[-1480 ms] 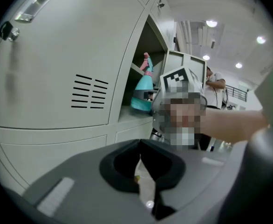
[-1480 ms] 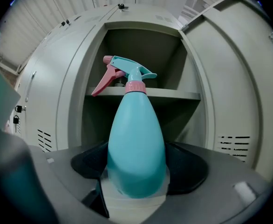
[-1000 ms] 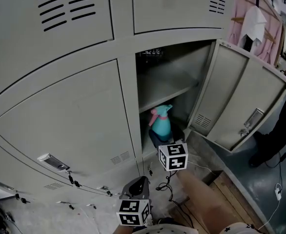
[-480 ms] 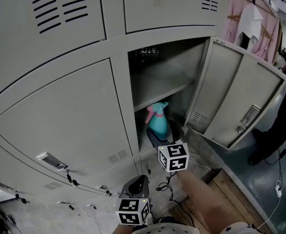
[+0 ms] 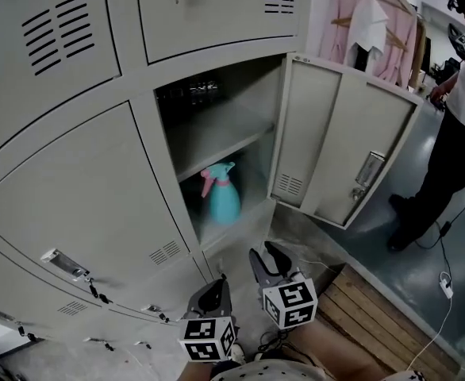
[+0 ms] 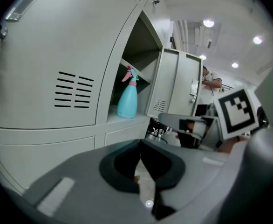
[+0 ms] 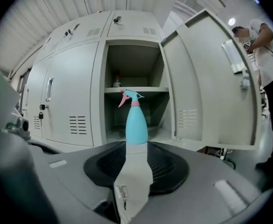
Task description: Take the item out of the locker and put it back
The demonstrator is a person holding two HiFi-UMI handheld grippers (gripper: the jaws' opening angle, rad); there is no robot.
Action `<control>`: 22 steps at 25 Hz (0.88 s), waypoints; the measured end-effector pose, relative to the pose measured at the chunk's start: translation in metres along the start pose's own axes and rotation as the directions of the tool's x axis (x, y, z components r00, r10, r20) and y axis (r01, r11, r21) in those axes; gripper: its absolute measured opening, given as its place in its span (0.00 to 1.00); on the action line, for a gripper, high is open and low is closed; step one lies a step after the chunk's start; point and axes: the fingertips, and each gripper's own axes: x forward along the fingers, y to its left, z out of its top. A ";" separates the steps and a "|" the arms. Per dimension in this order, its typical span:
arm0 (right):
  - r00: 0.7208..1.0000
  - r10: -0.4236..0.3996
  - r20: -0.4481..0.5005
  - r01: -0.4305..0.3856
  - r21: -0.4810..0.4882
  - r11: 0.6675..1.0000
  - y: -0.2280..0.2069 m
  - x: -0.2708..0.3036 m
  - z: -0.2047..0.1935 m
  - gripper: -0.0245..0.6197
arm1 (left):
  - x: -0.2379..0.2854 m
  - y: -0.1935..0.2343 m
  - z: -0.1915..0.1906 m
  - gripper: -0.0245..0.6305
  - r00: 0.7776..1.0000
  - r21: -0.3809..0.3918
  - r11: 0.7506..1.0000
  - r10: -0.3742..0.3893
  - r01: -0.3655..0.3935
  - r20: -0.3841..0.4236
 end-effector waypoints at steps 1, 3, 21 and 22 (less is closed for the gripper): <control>1.000 -0.014 -0.013 0.014 0.001 1.000 0.000 -0.010 -0.006 0.22 | 0.000 -0.003 -0.001 0.05 1.000 0.003 1.000 -0.004 0.004 -0.001; 0.998 -0.041 -0.039 0.041 0.003 0.999 0.002 -0.029 -0.017 0.07 | -0.001 -0.010 -0.002 0.05 1.000 0.011 1.000 -0.013 0.013 -0.001; 0.997 -0.026 -0.074 0.034 0.118 0.992 0.014 -0.091 -0.044 0.04 | -0.024 -0.037 -0.020 0.05 1.000 0.023 0.999 -0.022 0.023 -0.010; 0.997 -0.023 -0.075 0.032 0.117 0.993 0.015 -0.092 -0.044 0.03 | -0.024 -0.037 -0.021 0.05 1.000 0.023 0.999 -0.022 0.023 -0.011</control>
